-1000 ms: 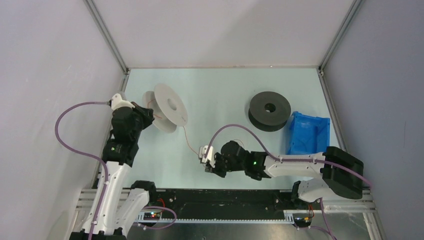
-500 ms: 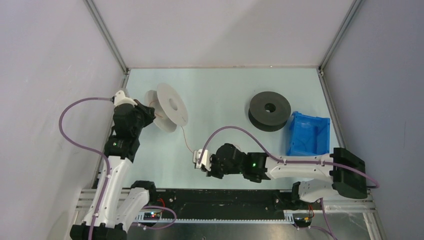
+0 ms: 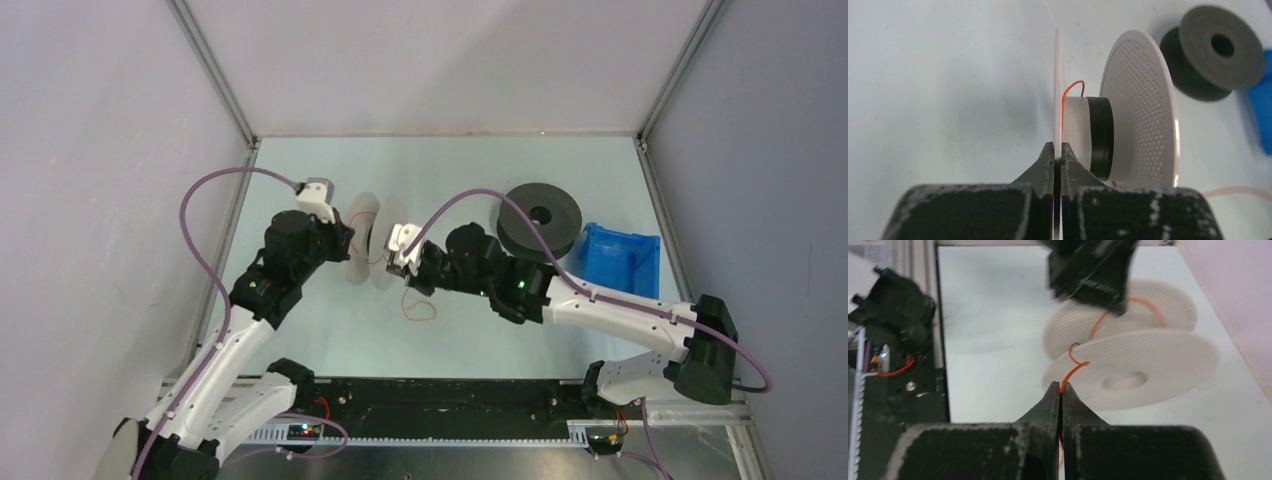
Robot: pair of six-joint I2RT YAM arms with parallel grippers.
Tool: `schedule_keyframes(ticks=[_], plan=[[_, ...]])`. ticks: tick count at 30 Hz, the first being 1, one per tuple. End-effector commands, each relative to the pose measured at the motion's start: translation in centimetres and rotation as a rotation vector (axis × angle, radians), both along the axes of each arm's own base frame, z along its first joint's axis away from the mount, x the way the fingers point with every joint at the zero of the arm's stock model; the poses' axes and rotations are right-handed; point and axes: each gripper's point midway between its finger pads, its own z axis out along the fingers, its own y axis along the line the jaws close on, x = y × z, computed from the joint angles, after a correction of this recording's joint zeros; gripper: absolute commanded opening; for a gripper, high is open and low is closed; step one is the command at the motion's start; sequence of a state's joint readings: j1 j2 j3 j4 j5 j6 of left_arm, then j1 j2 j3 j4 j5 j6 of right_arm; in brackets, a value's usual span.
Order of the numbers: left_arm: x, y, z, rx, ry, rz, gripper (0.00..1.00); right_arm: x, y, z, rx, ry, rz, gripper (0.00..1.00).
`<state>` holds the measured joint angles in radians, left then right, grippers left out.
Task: Wrap the cables
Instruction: Wrap the cable around the cable reel.
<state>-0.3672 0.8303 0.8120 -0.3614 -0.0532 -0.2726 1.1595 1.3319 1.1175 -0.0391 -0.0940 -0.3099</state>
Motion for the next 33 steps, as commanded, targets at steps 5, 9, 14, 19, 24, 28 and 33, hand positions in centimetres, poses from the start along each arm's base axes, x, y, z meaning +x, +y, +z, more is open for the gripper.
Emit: schedule_keyframes(ticks=[5, 9, 14, 19, 24, 28, 33], plan=[[-1.6, -3.6, 2.6, 0.196, -0.175, -0.232, 0.00, 4.9, -0.5, 4.5, 0.163, 0.033, -0.112, 0.00], [-2.7, -5.3, 1.5, 0.248, -0.177, -0.355, 0.00, 6.1, -1.8, 4.8, 0.173, 0.047, -0.156, 0.00], [-4.1, -6.4, 1.5, 0.276, -0.194, -0.473, 0.00, 7.7, -4.2, 3.5, 0.113, 0.087, -0.233, 0.00], [-5.0, -6.9, 1.3, 0.297, -0.177, -0.549, 0.00, 8.4, -6.4, 2.1, 0.065, 0.132, -0.265, 0.00], [-6.5, -7.8, 2.0, 0.249, -0.174, -0.630, 0.00, 8.8, -8.0, 0.3, 0.033, 0.145, -0.293, 0.03], [-7.5, -8.0, 3.2, 0.186, -0.183, -0.640, 0.00, 9.1, -9.2, -1.2, 0.042, 0.179, -0.291, 0.07], [-8.1, -8.6, 5.3, 0.090, -0.182, -0.635, 0.00, 8.0, -9.3, -3.5, 0.079, 0.257, -0.189, 0.11]])
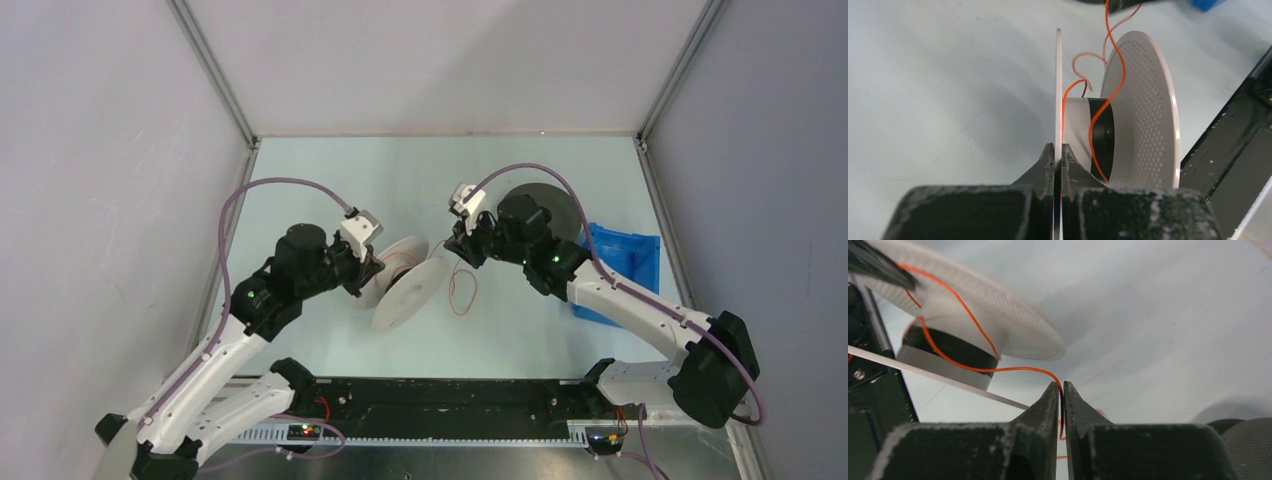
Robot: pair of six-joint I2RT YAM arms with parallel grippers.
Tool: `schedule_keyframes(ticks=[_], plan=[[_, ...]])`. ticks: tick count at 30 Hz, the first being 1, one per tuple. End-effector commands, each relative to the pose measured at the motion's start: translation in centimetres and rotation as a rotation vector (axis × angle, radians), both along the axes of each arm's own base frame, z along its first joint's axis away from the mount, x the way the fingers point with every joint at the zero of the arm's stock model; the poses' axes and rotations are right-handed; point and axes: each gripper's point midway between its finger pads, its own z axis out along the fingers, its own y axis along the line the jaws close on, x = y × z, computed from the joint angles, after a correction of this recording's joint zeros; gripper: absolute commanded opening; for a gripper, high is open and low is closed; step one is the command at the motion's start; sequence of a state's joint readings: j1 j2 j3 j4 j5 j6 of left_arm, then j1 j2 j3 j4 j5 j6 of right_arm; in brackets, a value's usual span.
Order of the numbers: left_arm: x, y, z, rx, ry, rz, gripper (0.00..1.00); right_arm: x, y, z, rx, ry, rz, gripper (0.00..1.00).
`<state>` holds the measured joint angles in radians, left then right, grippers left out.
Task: Wrap the cables
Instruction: Wrap the cable around the cable reel.
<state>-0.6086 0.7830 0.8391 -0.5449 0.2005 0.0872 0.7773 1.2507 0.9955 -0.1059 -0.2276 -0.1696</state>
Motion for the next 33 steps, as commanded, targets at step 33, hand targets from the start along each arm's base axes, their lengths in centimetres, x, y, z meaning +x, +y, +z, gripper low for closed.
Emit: schedule_keyframes(ticks=[33], plan=[[3.1, 2.3, 8.7, -0.435, 0.023, 0.291, 0.00, -4.1, 3.2, -9.1, 0.278, 0.241, 0.297, 0.36]])
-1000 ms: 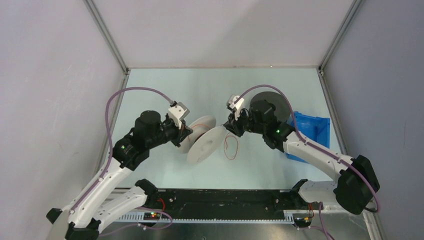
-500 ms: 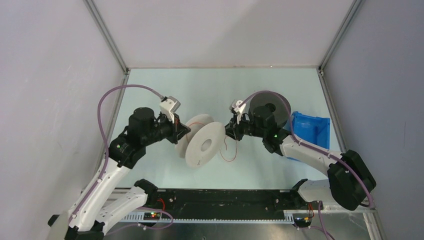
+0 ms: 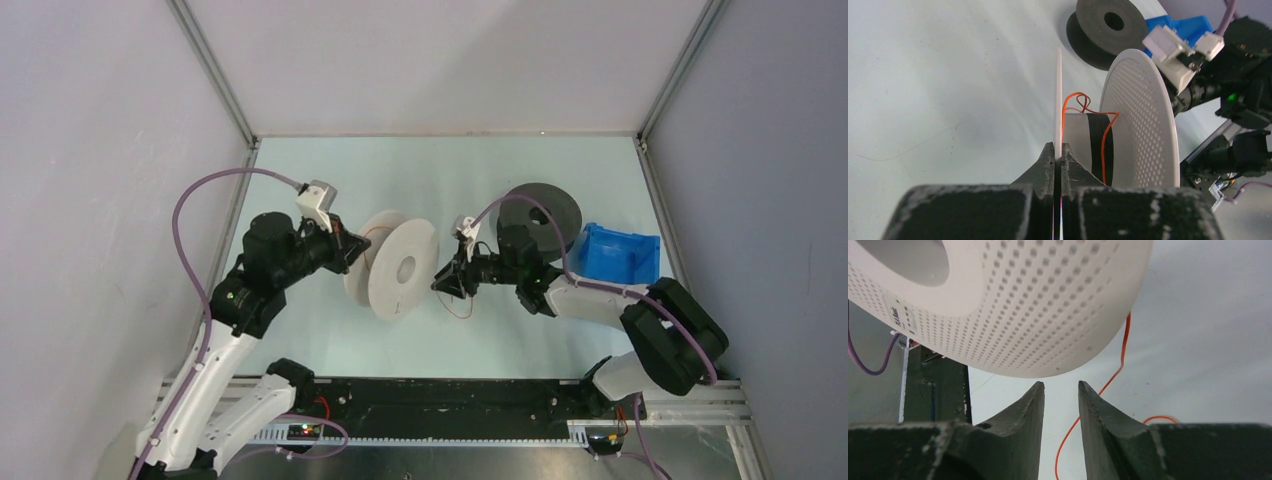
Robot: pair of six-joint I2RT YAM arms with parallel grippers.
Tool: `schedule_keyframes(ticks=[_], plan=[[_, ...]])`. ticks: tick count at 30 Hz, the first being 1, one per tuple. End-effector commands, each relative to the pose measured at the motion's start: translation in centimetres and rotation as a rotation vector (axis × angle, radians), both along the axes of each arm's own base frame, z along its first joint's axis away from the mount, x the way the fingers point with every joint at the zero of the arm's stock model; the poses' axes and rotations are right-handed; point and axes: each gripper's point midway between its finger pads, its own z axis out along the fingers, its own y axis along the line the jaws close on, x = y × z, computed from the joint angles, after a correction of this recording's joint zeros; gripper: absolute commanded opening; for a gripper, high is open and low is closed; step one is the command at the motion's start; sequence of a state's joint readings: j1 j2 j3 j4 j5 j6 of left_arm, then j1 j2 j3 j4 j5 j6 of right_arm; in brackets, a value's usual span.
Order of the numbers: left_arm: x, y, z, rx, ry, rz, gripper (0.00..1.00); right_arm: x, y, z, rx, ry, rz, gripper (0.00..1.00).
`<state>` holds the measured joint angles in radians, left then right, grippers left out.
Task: Wrap the cables
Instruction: Wrap the cable around the cable reel.
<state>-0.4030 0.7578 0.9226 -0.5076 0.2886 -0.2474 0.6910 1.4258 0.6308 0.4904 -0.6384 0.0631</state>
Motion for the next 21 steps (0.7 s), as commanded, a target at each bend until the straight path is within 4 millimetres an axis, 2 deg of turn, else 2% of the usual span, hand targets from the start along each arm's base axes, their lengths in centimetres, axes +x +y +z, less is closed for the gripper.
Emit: schedule_keyframes(ticks=[1, 6, 17, 21], plan=[[1.1, 0.6, 3.2, -0.106, -0.087, 0.077, 0.00, -0.5, 1.1, 0.3, 0.067, -0.011, 0.055, 0.37], [1.3, 1.1, 3.5, -0.128, -0.091, 0.113, 0.00, 0.4, 1.0, -1.9, 0.031, 0.005, 0.010, 0.39], [1.9, 2.3, 3.4, -0.156, -0.081, 0.185, 0.00, -0.9, 0.8, -5.7, -0.044, 0.108, 0.048, 0.43], [2.1, 2.4, 3.4, -0.171, -0.075, 0.198, 0.00, -0.2, 0.2, -7.0, -0.102, 0.097, -0.005, 0.43]])
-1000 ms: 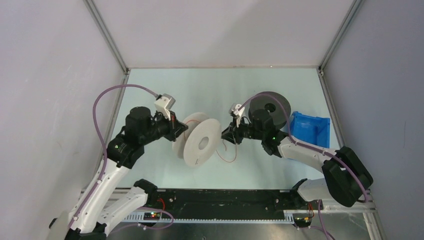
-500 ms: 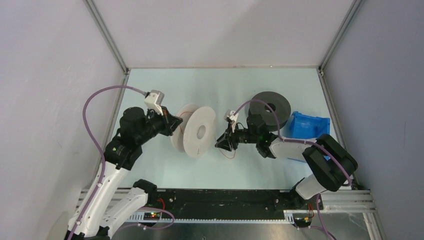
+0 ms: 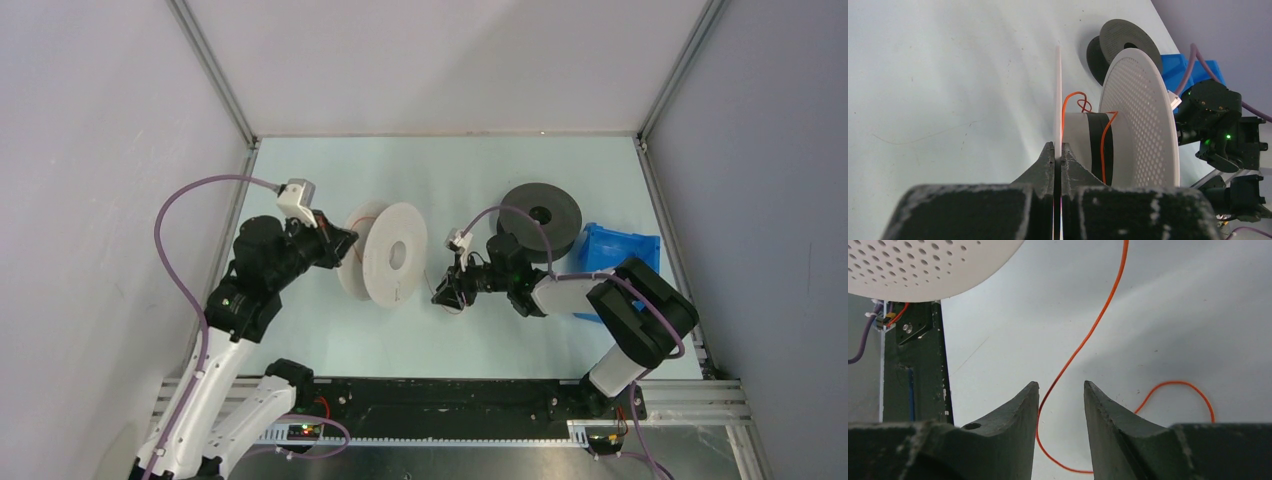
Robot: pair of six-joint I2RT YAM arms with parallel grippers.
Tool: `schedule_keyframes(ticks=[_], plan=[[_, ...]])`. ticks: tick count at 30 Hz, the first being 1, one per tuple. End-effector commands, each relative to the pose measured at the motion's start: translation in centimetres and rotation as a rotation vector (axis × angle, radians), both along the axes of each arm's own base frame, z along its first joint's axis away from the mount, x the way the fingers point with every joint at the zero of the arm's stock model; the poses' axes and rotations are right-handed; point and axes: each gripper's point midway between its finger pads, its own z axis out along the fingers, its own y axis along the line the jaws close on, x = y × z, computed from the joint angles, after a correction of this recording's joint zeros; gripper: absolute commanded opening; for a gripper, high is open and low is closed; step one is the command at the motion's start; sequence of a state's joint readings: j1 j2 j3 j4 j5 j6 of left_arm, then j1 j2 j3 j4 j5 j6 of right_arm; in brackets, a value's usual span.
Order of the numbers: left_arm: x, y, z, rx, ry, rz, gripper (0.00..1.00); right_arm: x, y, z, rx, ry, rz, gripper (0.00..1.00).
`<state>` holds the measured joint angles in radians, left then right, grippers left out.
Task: Wrap the cables
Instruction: Wrap the cable around the cable reel.
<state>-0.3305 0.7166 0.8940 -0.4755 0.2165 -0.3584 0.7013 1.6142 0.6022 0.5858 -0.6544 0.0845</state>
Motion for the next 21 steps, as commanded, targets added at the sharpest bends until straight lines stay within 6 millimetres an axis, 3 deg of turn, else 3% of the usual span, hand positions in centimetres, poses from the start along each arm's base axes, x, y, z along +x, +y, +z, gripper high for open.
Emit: schedule_keyframes(ticks=[1, 15, 21], plan=[[0.8, 0.1, 2.9, -0.088, -0.090, 0.035, 0.00, 0.5, -0.4, -0.9, -0.041, -0.027, -0.030, 0.42], [2.8, 1.6, 3.1, -0.219, -0.068, 0.172, 0.00, -1.4, 0.9, -3.1, -0.055, 0.066, -0.003, 0.30], [3.8, 4.2, 3.7, -0.334, -0.080, 0.326, 0.00, -1.7, 0.9, -3.1, -0.076, 0.072, -0.018, 0.08]])
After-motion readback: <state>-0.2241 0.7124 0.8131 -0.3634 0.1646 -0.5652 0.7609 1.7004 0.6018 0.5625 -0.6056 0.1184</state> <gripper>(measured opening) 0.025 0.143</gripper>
